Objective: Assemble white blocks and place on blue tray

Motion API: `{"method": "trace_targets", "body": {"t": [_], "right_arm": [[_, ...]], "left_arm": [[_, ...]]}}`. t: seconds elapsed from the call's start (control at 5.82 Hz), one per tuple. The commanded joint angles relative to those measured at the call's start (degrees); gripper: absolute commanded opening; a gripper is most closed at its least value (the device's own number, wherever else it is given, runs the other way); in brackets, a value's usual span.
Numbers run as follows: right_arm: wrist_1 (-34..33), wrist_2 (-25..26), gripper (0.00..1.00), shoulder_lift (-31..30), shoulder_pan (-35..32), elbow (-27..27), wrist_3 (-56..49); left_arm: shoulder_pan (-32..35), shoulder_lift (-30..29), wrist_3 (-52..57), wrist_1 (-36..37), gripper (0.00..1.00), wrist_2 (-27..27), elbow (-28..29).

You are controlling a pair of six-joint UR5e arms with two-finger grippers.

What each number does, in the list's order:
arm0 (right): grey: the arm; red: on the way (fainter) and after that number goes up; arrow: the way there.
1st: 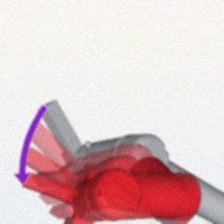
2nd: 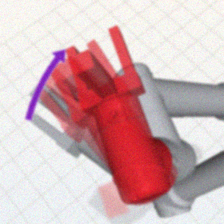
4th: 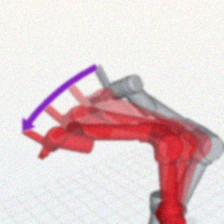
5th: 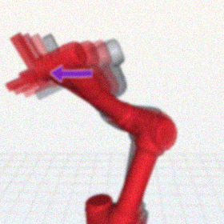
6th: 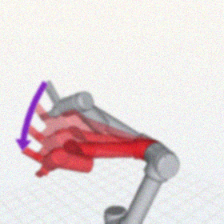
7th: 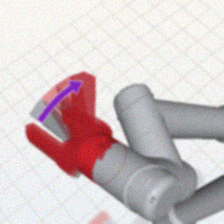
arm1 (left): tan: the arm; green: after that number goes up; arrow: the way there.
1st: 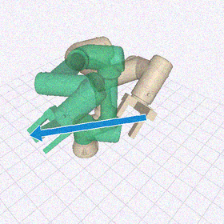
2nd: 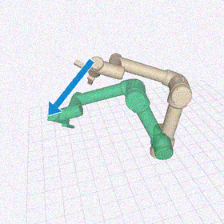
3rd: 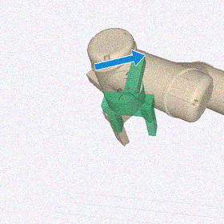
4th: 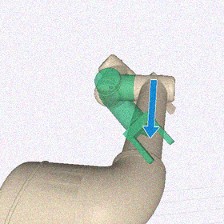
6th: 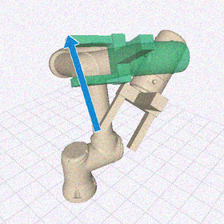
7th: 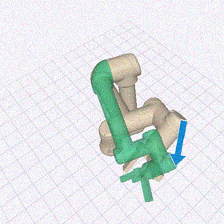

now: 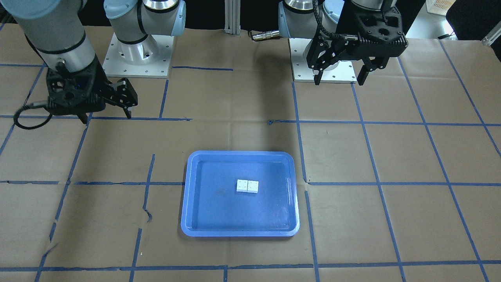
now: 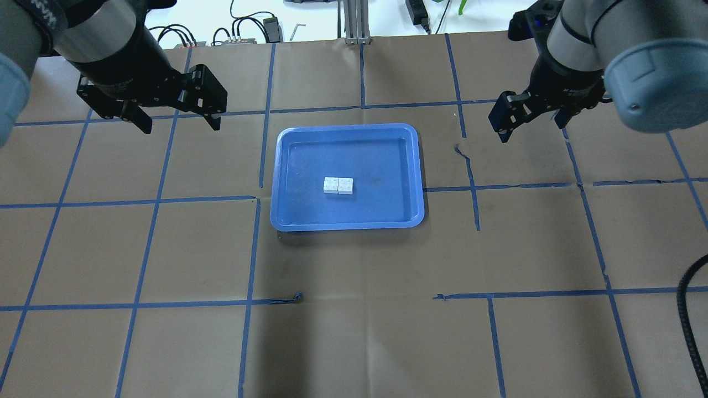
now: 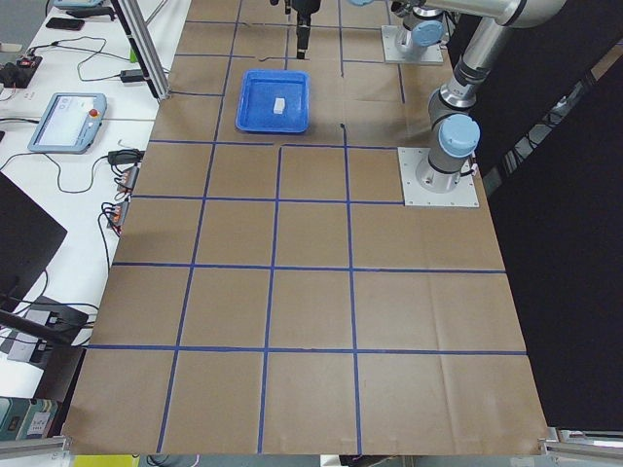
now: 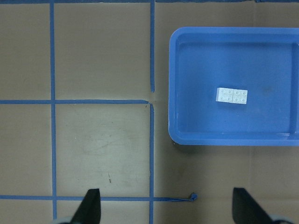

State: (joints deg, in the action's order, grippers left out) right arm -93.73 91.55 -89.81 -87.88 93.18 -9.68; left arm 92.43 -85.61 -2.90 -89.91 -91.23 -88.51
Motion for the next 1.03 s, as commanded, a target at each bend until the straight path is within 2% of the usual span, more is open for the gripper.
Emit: {"method": "trace_targets", "body": {"t": [0.0,0.86], "right_arm": [[11.9,0.2,1.00,-1.2,-2.4,-6.4,8.3],[11.3,-0.1,1.00,-0.4,-3.4,-6.1,9.8]], "left_arm": [[-0.1,0.0,0.0,0.0,0.99,0.0,0.0],[0.0,0.0,0.0,0.0,0.99,0.0,0.0]]}}
